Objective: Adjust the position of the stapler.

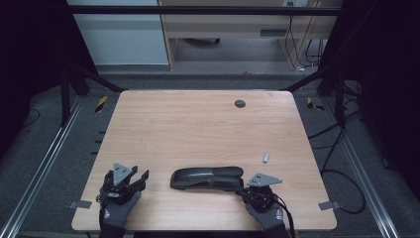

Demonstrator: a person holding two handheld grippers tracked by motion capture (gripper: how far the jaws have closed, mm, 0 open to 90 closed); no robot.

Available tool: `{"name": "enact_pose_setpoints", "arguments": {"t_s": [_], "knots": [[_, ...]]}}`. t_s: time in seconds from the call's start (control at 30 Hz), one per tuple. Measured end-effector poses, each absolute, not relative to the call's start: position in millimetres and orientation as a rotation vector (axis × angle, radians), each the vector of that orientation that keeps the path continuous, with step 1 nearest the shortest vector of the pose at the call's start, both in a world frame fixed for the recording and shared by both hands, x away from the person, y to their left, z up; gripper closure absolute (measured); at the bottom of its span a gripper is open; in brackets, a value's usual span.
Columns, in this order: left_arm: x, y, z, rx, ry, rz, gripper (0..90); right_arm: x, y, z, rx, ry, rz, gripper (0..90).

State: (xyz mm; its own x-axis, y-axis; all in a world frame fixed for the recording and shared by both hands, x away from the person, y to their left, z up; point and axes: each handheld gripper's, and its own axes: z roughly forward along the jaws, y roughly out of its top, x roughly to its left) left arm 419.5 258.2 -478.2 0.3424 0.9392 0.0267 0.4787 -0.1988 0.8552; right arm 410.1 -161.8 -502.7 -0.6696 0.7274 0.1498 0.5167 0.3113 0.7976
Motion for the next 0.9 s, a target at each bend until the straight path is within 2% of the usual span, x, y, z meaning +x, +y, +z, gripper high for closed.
{"name": "enact_pose_setpoints", "arguments": {"t_s": [0.57, 0.9], "knots": [[416.8, 251.4, -471.5, 1.844, 1.207, 0.757, 48.8, 412.5, -178.8, -497.9, 1.173, 2.238, 1.306, 89.4], [415.0, 237.7, -462.5, 1.865, 1.139, 0.749, 43.7, 415.6, -184.4, -499.0, 1.196, 2.196, 1.29, 86.9]]}}
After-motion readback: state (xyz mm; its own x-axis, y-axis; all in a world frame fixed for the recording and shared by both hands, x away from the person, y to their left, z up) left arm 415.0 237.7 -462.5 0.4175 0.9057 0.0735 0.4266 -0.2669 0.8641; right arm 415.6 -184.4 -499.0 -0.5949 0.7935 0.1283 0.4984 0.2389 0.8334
